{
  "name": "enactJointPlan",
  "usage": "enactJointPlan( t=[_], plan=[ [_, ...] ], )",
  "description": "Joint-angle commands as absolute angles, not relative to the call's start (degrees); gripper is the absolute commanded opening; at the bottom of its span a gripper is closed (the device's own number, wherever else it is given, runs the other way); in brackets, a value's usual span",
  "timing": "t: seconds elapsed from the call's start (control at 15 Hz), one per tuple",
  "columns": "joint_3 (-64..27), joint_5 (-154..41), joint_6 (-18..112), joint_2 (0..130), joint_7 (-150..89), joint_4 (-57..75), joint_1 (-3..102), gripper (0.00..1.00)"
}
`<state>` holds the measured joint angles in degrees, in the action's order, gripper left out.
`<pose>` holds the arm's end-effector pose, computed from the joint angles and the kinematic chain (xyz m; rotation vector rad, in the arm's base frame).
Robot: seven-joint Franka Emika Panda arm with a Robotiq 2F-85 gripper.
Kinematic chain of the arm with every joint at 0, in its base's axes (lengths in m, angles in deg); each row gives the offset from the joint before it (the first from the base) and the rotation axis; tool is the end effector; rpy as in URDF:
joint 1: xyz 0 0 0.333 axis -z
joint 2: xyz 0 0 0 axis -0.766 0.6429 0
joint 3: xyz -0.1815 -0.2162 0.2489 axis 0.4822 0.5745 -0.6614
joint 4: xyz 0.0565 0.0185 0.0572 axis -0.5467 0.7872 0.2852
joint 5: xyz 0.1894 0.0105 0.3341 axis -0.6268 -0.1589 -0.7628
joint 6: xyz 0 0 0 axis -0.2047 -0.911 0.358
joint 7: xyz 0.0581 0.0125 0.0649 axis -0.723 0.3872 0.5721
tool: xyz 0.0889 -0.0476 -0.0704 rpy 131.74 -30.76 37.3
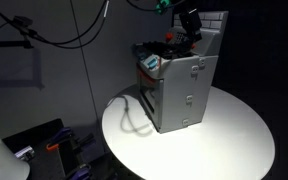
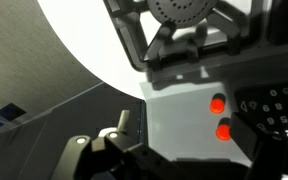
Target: Press a button on the stove
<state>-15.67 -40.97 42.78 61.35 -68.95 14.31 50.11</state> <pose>0.6629 -0.0836 0.5429 2.7162 -0.9896 0.6137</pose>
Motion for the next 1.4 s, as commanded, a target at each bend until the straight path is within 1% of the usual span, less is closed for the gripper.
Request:
enactJointPlan(
  t=[0.0, 0.4, 1.07, 1.33],
  plan=[
    [-16.7, -44.7, 40.4, 57.5, -64.3, 17.5, 50.1, 1.00],
    [-18.4, -50.6, 35.0, 52.3, -56.9, 21.0, 50.3, 1.00],
    [-19.0, -55.6, 15.5, 44.1, -47.2, 21.8, 50.9, 1.00],
    [-19.1, -56.2, 11.5, 40.9, -44.3, 22.7, 51.0, 1.00]
  ],
)
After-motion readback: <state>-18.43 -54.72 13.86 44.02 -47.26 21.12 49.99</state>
